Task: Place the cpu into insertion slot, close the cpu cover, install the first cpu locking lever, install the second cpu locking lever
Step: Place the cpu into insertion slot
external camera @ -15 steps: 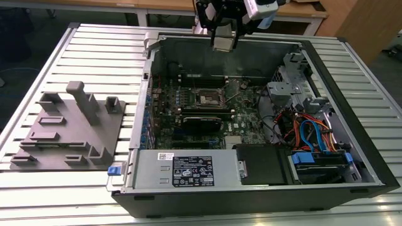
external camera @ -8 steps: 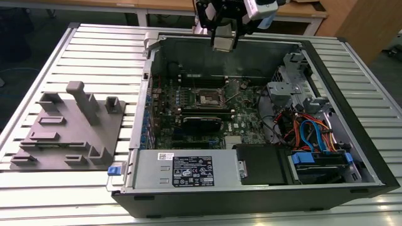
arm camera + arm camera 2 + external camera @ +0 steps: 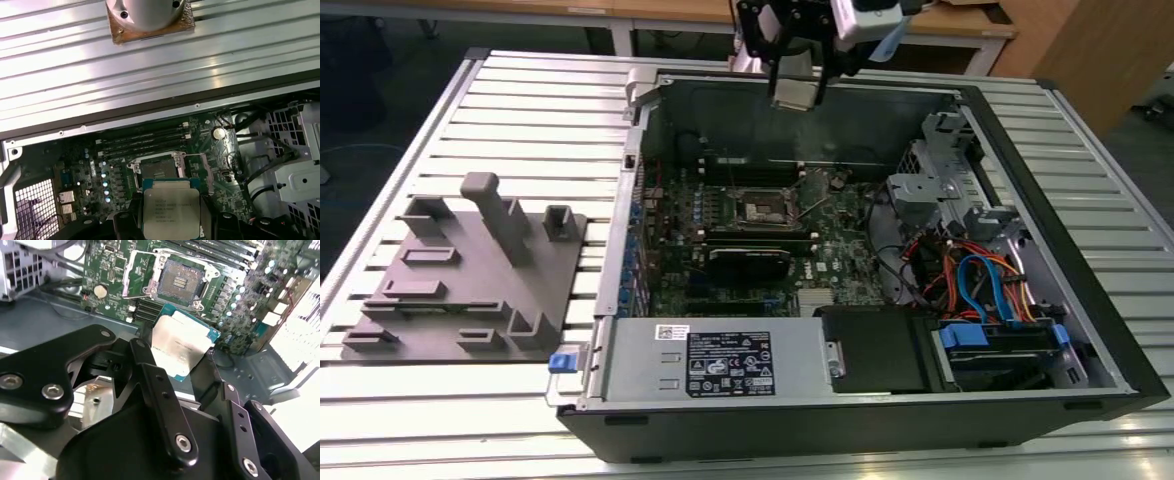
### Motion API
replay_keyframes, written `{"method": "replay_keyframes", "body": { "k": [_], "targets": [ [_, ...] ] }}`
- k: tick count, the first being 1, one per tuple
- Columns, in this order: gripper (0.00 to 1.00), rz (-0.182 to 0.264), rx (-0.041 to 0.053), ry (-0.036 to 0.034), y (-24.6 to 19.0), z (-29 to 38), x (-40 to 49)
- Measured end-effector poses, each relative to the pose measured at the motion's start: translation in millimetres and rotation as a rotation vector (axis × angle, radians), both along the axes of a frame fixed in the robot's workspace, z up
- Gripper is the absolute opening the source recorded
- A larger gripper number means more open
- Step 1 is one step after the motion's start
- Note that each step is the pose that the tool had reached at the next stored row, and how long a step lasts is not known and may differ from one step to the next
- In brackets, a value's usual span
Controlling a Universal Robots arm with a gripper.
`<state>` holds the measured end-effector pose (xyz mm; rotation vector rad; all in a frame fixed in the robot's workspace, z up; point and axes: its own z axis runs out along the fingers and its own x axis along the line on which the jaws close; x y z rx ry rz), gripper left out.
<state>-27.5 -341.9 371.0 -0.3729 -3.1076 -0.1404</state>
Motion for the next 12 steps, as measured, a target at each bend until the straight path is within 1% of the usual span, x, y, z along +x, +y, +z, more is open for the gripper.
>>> {"method": "replay_keyframes", "body": {
  "k": [2,4,12],
  "targets": [
    [0.54,-0.036,-0.0001,0.0,0.0,0.0,0.0],
    [0.54,-0.055,0.0,0.0001,0.0,-0.1,-0.1],
    [0.54,-0.06,0.0,0.0,0.0,-0.1,-0.6]
  ]
}}
